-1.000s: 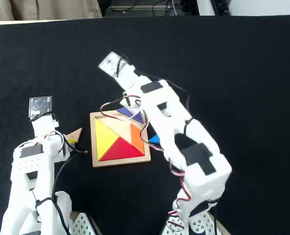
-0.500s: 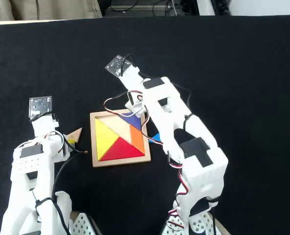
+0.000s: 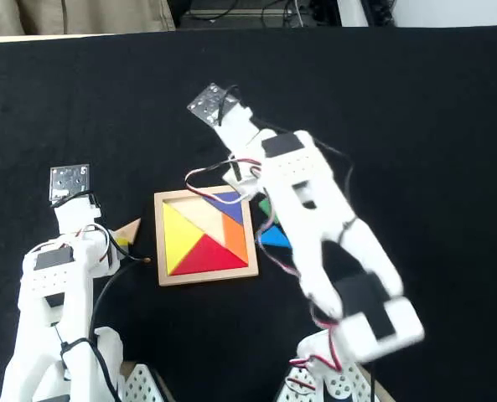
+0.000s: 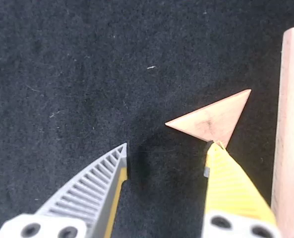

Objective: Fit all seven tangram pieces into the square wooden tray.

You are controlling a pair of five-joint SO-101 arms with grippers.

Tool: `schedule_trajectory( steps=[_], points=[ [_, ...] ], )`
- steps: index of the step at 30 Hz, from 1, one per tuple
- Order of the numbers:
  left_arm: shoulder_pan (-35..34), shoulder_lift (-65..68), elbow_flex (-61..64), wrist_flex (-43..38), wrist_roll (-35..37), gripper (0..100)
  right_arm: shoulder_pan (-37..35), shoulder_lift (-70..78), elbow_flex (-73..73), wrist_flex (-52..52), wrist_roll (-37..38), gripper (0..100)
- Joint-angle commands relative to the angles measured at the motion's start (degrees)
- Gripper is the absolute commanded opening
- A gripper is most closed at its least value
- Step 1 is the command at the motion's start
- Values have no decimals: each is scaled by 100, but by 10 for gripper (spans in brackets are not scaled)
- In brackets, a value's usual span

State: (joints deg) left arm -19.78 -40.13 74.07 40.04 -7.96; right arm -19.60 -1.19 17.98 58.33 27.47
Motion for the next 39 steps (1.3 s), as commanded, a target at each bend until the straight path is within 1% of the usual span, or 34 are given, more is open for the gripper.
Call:
schedule_trajectory(
  steps=[1, 5, 8, 11, 14, 17, 20, 22, 26, 28, 30, 32, 33, 34, 36, 38, 39],
  points=[
    [13, -123, -110, -88, -18, 253, 387, -1235, 418, 79, -70, 11],
    [-215, -123, -312, -70, 0, 253, 712, -2018, 1675, -571, -554, 11],
    [-242, -123, -330, -44, 18, 253, 914, -2220, 2360, -958, -835, 12],
    [-233, -123, -312, -44, 18, 253, 1081, -2105, 2422, -958, -870, 29],
    [-127, -105, -303, -35, 26, 253, 1116, -1842, 2273, -870, -888, 117],
    [-40, -79, -295, -35, 26, 254, 1090, -1499, 2114, -879, -1398, 187],
    [-22, -88, -295, -44, 26, 256, 1108, -1209, 1947, -897, -1758, 191],
    [-13, -62, -295, -70, 26, 256, 1116, -1033, 1956, -1090, -1916, 191],
    [312, -62, -365, -35, -105, 256, 1204, -673, 2422, -2040, -1767, 191],
    [453, -62, -576, 0, -580, 256, 1301, -585, 2589, -2382, -1618, 191],
    [585, -53, -989, 360, -1231, 257, 1442, -549, 2615, -2523, -1582, 191],
    [769, -53, -1464, 905, -1969, 257, 1547, -549, 2598, -2567, -1591, 191],
    [822, -53, -1701, 1178, -2259, 257, 1582, -549, 2589, -2576, -1591, 191],
    [866, -53, -1921, 1451, -2391, 257, 1600, -549, 2589, -2585, -1591, 191],
    [892, -53, -2299, 2075, -2189, 257, 1600, -549, 2589, -2585, -1556, 191],
    [892, -53, -2440, 2532, -1600, 257, 1600, -549, 2589, -2585, -1556, 191],
    [892, -53, -2422, 2576, -1196, 257, 1600, -549, 2589, -2585, -1556, 191]
  ],
)
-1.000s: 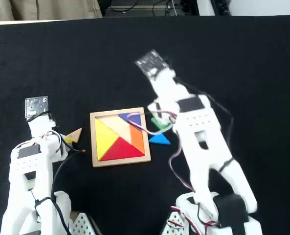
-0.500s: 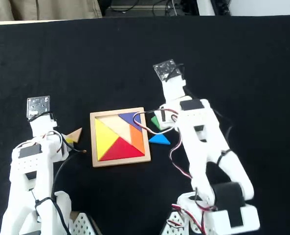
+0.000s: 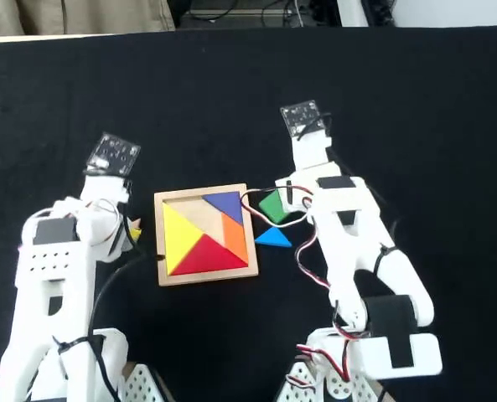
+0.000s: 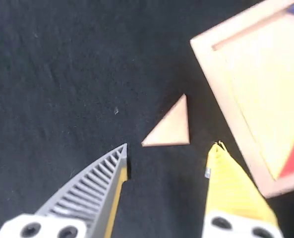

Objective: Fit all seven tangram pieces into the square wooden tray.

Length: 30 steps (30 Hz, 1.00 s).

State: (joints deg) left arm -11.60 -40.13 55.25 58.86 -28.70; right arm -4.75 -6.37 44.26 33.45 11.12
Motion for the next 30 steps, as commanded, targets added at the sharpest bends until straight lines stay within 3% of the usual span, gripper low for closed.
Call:
schedule_trajectory(
  steps=[1, 6, 10, 12, 14, 15, 18, 23, 30],
  points=[
    [31, -53, -514, 686, 1319, 255, 97, -31, -40, -97, 79, 191],
    [-40, -53, 268, 70, 3218, 253, 88, -4, -40, -97, 70, 191],
    [-215, -53, 708, -571, 3710, 250, 88, 13, -31, -97, 62, 191],
    [-338, -53, 787, -668, 4132, 201, 88, 13, -22, -97, 62, 191],
    [-382, -53, 778, -686, 4510, 88, 88, 13, -22, -97, 70, 191],
    [-462, -53, 734, -695, 4501, 27, 88, 13, -22, -97, 79, 191],
    [-567, -53, 725, -703, 4009, 83, 88, 13, -22, -97, 79, 191],
    [-505, 246, 822, -651, 3305, 34, 88, 13, -22, -97, 79, 191],
    [-488, 1943, -215, -686, 3411, 43, 88, 22, -13, -97, 88, 191]
  ],
)
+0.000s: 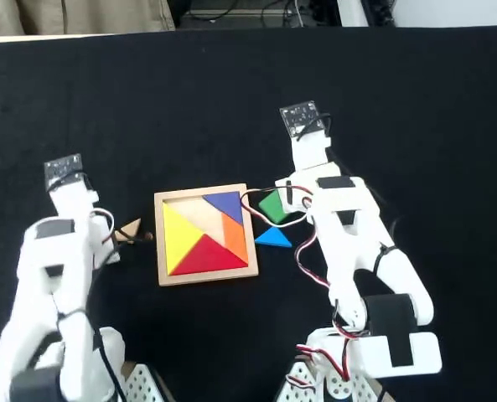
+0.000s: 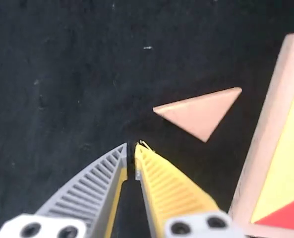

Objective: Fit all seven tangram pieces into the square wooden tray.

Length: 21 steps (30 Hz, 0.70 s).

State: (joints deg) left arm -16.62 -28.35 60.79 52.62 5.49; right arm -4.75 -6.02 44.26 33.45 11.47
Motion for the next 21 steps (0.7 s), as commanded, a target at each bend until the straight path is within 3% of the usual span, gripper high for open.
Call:
schedule_trajectory(
  steps=[1, 6, 11, 21],
  points=[
    [31, 985, -901, -70, 97, 42, 88, -13, -13, -97, 53, 191],
    [356, 1864, -1508, -149, 185, 42, 88, -13, -13, -97, 53, 191],
    [303, 2444, -1991, -756, 185, 30, 88, -13, -13, -97, 53, 191],
    [514, 3042, -2985, -809, 211, 30, 79, -13, -22, -97, 53, 191]
  ],
)
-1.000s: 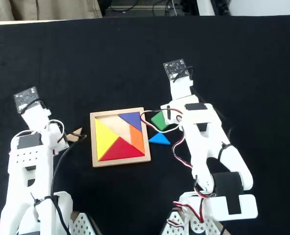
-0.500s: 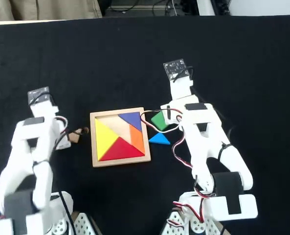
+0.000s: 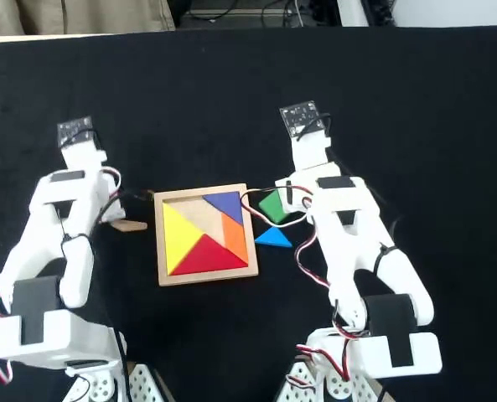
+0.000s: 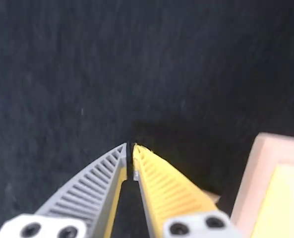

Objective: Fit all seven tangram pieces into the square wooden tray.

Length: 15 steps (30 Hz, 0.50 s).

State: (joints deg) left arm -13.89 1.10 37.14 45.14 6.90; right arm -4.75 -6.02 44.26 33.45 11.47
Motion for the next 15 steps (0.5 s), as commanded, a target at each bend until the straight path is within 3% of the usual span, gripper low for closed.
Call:
schedule_trajectory(
  steps=[1, 6, 9, 12, 15],
  points=[
    [303, 158, -646, -53, 70, 30, 79, -13, -22, -97, 53, 191],
    [110, 158, -989, 299, 79, 30, 79, -13, 4, -229, 53, 191],
    [84, -105, -1437, 1002, 185, 30, 79, -13, 4, -246, 53, 191],
    [673, -352, -1490, 1530, 466, 33, 79, -13, 4, -246, 53, 191],
    [1323, -325, -1376, 1398, 484, 33, 79, -13, 4, -229, 53, 191]
  ],
)
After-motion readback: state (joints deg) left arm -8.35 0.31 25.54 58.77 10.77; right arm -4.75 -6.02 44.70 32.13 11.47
